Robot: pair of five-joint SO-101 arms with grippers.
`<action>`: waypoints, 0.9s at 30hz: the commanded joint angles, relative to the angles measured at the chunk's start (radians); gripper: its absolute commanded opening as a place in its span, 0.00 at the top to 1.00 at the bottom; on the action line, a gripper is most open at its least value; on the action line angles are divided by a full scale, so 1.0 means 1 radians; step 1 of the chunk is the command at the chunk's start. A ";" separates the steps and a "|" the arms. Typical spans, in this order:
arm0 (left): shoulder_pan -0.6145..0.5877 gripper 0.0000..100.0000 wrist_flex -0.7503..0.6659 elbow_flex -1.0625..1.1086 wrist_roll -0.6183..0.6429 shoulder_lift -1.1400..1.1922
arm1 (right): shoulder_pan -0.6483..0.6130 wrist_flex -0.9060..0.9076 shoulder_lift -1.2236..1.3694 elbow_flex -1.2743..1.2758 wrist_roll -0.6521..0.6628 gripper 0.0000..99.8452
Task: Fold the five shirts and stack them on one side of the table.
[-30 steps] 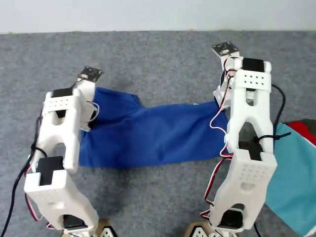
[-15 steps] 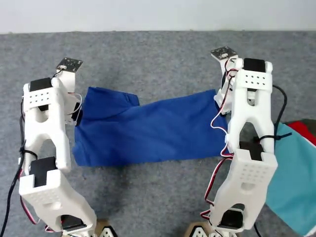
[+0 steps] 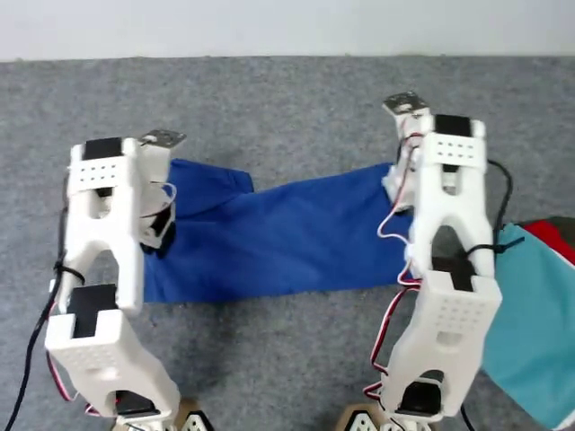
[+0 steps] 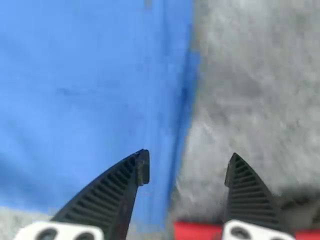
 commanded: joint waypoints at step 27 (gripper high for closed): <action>0.086 0.92 -0.155 0.179 0.060 -0.087 | 0.036 -0.194 -0.035 0.144 -0.014 0.75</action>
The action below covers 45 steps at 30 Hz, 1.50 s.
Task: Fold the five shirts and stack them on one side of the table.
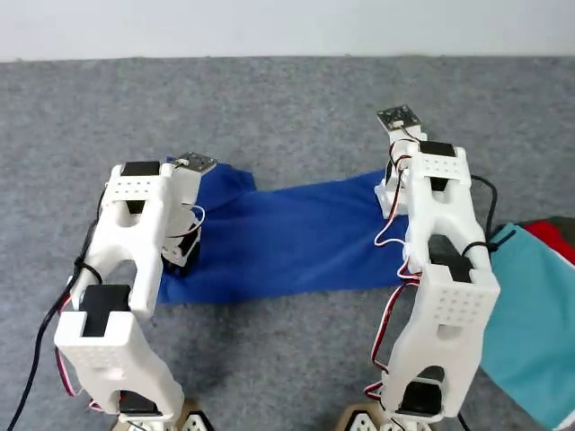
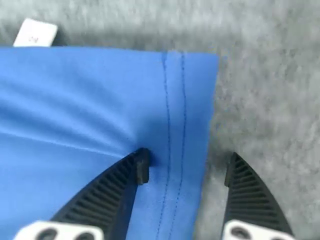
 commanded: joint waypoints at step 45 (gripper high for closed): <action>-0.301 0.85 0.242 -0.213 -0.054 0.058 | 0.016 0.295 -0.418 0.155 0.141 0.67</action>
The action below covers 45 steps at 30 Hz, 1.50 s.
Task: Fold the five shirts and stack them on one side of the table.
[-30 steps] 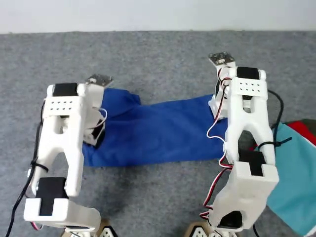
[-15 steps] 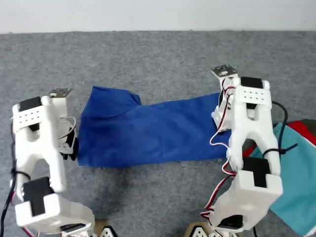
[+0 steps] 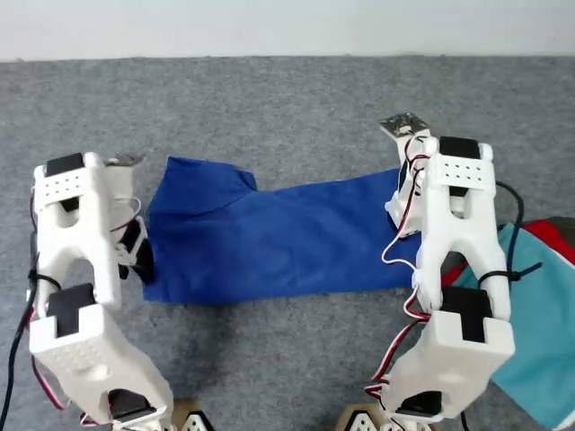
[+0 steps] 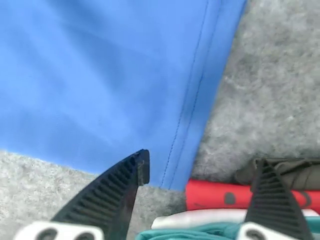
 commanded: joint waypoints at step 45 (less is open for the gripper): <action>0.017 0.99 -0.147 -0.033 0.011 0.249 | -0.042 0.001 0.159 0.153 0.018 0.99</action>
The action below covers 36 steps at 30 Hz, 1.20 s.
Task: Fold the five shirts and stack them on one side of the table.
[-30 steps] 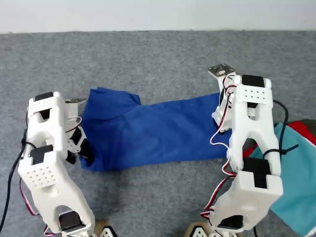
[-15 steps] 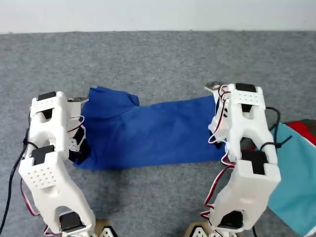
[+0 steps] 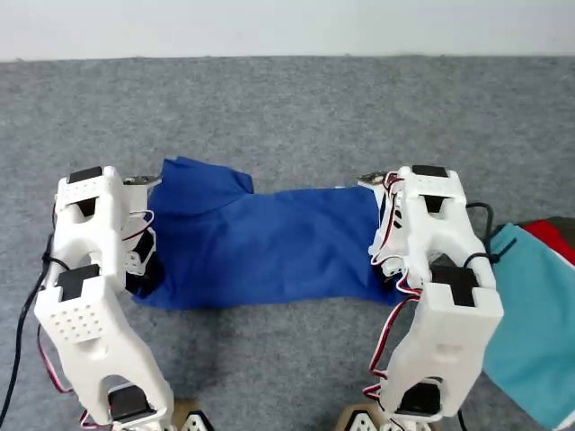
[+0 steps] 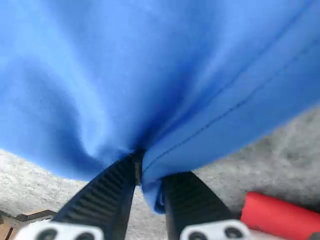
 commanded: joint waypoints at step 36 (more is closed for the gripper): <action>-0.322 0.99 0.121 0.113 -0.235 0.011 | 0.004 0.077 -0.271 0.310 0.052 0.99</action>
